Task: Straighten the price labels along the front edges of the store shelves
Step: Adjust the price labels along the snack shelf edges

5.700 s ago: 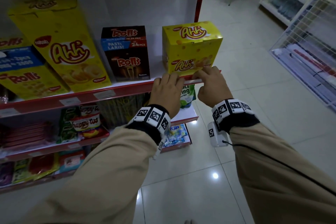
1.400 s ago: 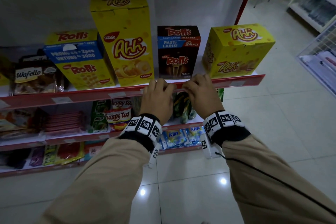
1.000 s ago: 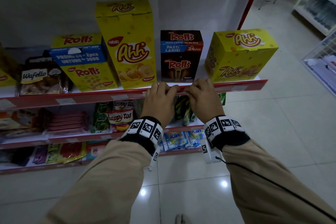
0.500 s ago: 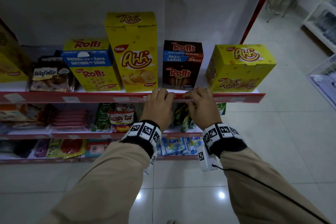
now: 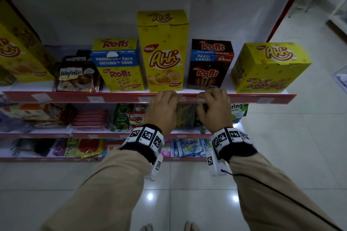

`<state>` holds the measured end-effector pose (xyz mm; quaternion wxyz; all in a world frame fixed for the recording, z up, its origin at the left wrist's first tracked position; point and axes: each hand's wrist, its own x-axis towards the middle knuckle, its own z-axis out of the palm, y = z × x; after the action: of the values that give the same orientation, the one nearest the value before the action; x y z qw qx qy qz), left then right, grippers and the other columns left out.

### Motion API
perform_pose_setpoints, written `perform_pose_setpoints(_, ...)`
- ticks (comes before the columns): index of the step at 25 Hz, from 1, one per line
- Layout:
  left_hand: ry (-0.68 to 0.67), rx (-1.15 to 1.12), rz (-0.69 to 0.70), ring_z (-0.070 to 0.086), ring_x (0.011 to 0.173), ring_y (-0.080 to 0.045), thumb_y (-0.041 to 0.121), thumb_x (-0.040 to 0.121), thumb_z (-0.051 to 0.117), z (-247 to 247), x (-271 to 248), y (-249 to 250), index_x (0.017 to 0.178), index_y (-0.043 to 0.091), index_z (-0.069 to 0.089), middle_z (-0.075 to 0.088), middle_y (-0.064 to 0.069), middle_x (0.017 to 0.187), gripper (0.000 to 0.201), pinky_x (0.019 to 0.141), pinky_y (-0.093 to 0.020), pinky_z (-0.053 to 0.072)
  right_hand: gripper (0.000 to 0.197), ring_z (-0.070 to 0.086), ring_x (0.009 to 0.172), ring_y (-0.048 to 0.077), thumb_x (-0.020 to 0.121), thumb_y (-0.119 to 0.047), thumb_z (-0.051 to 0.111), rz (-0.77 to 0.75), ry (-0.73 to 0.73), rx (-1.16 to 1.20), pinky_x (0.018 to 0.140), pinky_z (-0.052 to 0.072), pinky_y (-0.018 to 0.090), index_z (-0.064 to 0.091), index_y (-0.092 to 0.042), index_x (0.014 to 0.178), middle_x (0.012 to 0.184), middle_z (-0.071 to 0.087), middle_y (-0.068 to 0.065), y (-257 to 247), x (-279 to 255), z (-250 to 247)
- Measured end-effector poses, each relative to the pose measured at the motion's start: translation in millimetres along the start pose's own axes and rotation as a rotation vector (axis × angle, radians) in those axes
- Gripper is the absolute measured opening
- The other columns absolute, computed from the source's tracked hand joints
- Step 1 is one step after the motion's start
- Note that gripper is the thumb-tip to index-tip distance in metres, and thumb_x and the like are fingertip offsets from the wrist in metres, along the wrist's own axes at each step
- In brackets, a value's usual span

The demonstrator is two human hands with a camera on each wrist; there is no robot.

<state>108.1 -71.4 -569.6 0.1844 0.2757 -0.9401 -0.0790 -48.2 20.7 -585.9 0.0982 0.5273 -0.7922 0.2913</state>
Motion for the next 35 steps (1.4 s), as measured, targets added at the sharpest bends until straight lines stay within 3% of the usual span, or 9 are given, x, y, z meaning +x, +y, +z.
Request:
perform_pose_setpoints(5,-0.069,0.170,0.005,0.049,0.110,-0.033,0.007,0.077,0.060,-7.4,-14.6,-30.8,0.130,0.010,0.052,0.053,-0.012,0.125,0.054,0.088,-0.043,0.040,0.023,0.053,0.093,0.038,0.075,-0.003,0.065,-0.094,-0.056,0.038,0.079,0.045,0.042,0.066,-0.003,0.098,0.098,0.060,0.018,-36.0,4.2,12.7)
perform_pose_setpoints(11,-0.070,0.166,0.031,0.046,0.110,-0.031,0.008,0.077,0.056,-7.4,-12.1,-38.4,0.129,0.011,0.051,0.049,-0.011,0.124,0.052,0.088,-0.040,0.038,0.026,0.058,0.088,0.036,0.073,0.000,0.066,-0.094,-0.012,-0.023,0.069,0.049,0.036,0.068,-0.002,0.099,0.094,0.064,0.017,-55.7,0.3,18.6)
perform_pose_setpoints(17,-0.116,0.197,0.038,0.044,0.111,-0.030,0.016,0.080,0.053,-5.6,-14.5,-41.3,0.138,0.013,0.042,0.048,-0.009,0.125,0.059,0.086,-0.039,0.036,0.030,0.057,0.092,0.035,0.075,-0.005,0.063,-0.096,-0.053,-0.087,0.075,0.050,0.038,0.068,-0.004,0.105,0.095,0.067,0.014,-60.7,-2.2,20.6)
perform_pose_setpoints(24,-0.059,0.200,0.126,0.050,0.102,-0.031,0.013,0.074,0.062,-4.3,-18.3,-47.5,0.131,0.016,0.052,0.054,-0.010,0.115,0.058,0.079,-0.039,0.040,0.029,0.056,0.088,0.031,0.074,-0.009,0.061,-0.110,-0.002,-0.122,0.073,0.049,0.034,0.069,-0.007,0.102,0.091,0.068,0.009,-58.0,-3.6,27.3)
perform_pose_setpoints(29,-0.102,0.191,0.061,0.044,0.105,-0.032,0.018,0.074,0.058,-2.2,-15.7,-42.9,0.131,0.014,0.048,0.049,-0.011,0.118,0.058,0.082,-0.040,0.035,0.026,0.043,0.089,0.027,0.069,-0.009,0.062,-0.094,0.013,-0.138,0.070,0.047,0.036,0.066,-0.006,0.095,0.093,0.062,0.012,-57.4,-3.2,31.7)
perform_pose_setpoints(35,-0.088,0.179,0.105,0.045,0.105,-0.031,0.022,0.072,0.058,-4.3,-16.3,-49.2,0.129,0.015,0.051,0.050,-0.010,0.118,0.058,0.084,-0.039,0.034,0.023,0.051,0.091,0.037,0.070,-0.010,0.069,-0.056,-0.044,-0.175,0.069,0.047,0.038,0.063,-0.005,0.092,0.100,0.058,0.017,-61.2,0.4,32.4)
